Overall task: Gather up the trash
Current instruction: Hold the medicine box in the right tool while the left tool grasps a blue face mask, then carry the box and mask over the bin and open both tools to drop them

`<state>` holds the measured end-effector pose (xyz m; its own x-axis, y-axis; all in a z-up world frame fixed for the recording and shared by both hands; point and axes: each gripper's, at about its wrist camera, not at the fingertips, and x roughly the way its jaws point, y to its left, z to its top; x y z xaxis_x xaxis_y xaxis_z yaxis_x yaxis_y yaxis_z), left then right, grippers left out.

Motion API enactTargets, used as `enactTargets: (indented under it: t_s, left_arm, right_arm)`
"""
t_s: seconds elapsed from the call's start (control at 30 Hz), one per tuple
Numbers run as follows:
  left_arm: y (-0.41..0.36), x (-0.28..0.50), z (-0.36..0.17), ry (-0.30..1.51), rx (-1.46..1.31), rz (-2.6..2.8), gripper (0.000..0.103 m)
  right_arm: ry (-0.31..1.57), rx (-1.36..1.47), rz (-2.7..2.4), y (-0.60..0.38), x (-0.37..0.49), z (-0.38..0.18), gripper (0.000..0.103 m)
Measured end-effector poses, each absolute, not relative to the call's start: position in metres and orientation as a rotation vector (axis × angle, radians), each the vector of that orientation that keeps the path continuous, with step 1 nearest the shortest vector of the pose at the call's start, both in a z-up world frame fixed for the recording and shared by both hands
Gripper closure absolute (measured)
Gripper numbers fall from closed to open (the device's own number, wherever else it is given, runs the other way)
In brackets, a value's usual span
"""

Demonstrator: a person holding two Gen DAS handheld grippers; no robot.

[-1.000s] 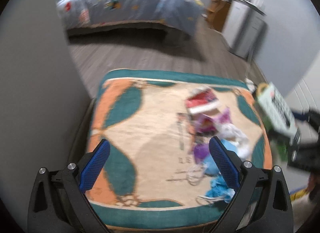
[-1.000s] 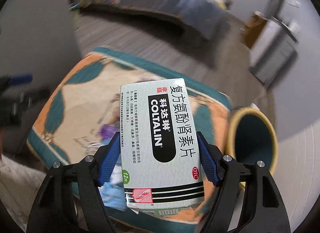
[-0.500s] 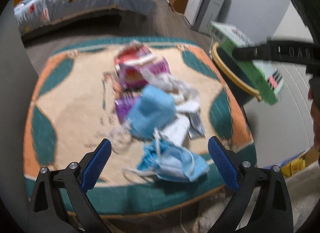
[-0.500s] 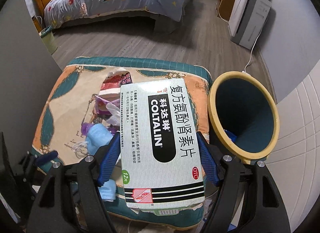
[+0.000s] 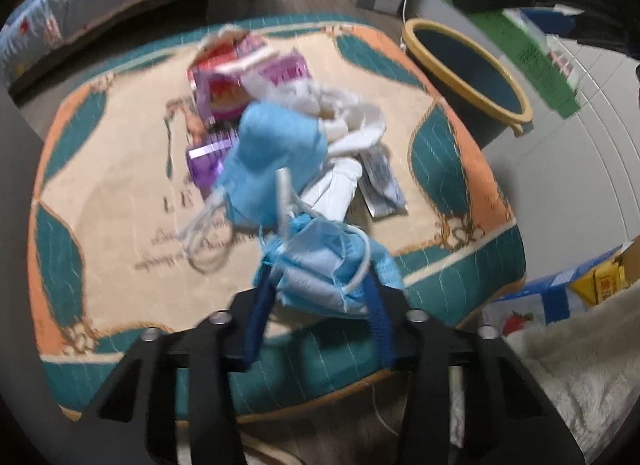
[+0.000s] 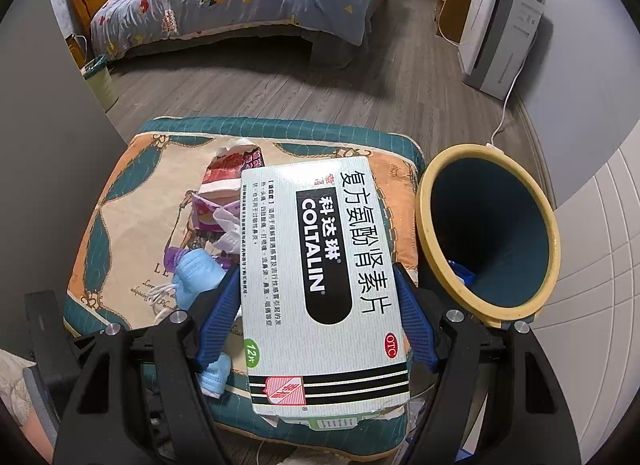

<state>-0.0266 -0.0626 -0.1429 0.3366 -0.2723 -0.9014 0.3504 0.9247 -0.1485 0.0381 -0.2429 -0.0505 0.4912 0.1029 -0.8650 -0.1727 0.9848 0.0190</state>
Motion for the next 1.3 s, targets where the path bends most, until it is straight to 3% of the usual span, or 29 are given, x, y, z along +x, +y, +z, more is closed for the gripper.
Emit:
enactTargets:
  t_s: [0.3, 0.5, 0.83, 1.3]
  left_arm:
    - [-0.056, -0.017, -0.11, 1.022, 0.065, -0.402, 0.086]
    - [-0.042, -0.009, -0.086, 0.955, 0.001, -0.4, 0.092]
    - [-0.022, 0.002, -0.047, 0.85, -0.063, -0.369, 0.092]
    - [-0.062, 0.048, 0.016, 0.754, 0.099, -0.443, 0.092]
  right_arm:
    - [1.035, -0.025, 0.155, -0.257, 0.041, -0.047, 0.031]
    - [1.026, 0.009, 0.148, -0.264, 0.042, -0.043, 0.031]
    - [0.99, 0.064, 0.133, -0.278, 0.042, -0.033, 0.031]
    - [0.994, 0.115, 0.083, -0.317, 0.063, -0.039, 0.031]
